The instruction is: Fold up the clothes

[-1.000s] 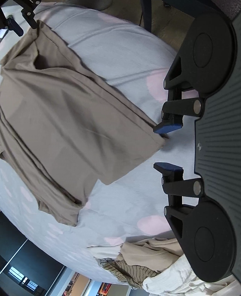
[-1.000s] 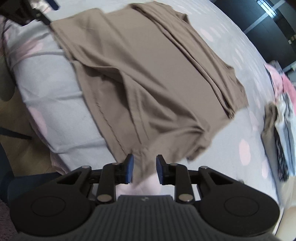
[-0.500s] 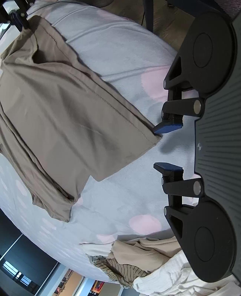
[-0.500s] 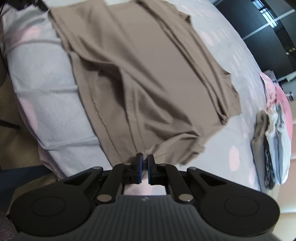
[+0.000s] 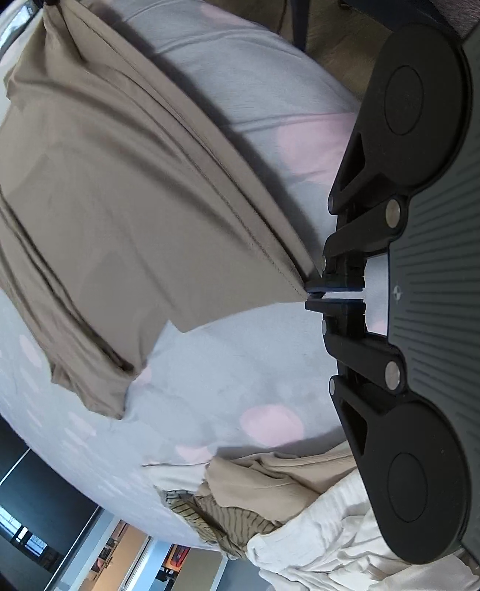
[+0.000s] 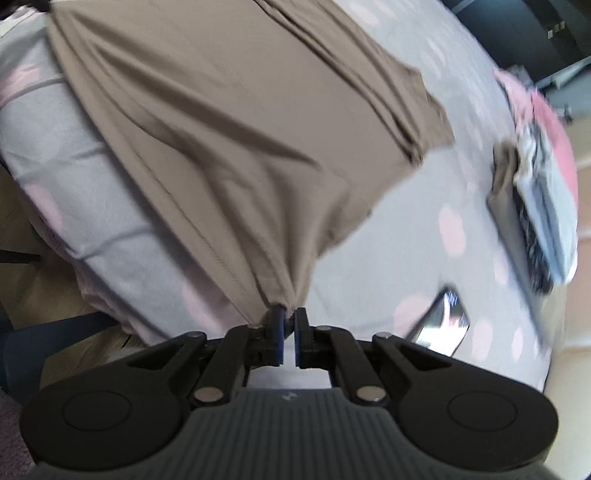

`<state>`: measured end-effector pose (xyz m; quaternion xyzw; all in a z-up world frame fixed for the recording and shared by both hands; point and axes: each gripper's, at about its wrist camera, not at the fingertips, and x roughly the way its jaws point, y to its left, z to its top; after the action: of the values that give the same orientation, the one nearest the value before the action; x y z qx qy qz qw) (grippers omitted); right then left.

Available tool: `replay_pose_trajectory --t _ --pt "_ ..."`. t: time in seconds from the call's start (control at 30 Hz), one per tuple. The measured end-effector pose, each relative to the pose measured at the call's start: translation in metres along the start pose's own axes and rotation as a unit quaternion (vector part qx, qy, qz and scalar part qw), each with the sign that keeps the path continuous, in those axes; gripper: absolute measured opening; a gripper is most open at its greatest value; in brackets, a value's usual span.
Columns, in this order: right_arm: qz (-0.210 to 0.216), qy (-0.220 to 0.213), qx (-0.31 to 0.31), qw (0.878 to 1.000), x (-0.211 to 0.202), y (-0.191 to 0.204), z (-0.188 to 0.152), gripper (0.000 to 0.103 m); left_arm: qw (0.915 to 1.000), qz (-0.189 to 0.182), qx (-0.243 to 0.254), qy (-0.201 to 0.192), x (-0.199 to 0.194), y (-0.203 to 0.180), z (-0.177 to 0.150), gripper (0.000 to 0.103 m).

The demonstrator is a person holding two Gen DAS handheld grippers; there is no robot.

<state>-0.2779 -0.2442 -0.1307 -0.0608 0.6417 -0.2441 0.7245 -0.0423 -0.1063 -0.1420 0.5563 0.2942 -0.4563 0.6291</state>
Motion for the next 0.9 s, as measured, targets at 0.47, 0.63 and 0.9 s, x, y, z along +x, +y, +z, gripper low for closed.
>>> replay_pose_trajectory --t 0.47,0.63,0.9 --pt "0.003 -0.025 -0.057 0.998 -0.004 0.023 -0.005 0.013 0.9988 -0.004 0.045 0.02 0.008 -0.017 -0.003 0.002" --pt "-0.004 -0.097 -0.051 0.994 -0.026 0.02 -0.007 0.019 0.9987 -0.006 0.045 0.025 0.011 -0.017 0.0 0.002" --pt "0.011 -0.11 -0.159 0.981 -0.022 0.053 -0.012 0.018 0.9982 -0.01 0.055 0.023 0.012 -0.019 0.003 0.002"
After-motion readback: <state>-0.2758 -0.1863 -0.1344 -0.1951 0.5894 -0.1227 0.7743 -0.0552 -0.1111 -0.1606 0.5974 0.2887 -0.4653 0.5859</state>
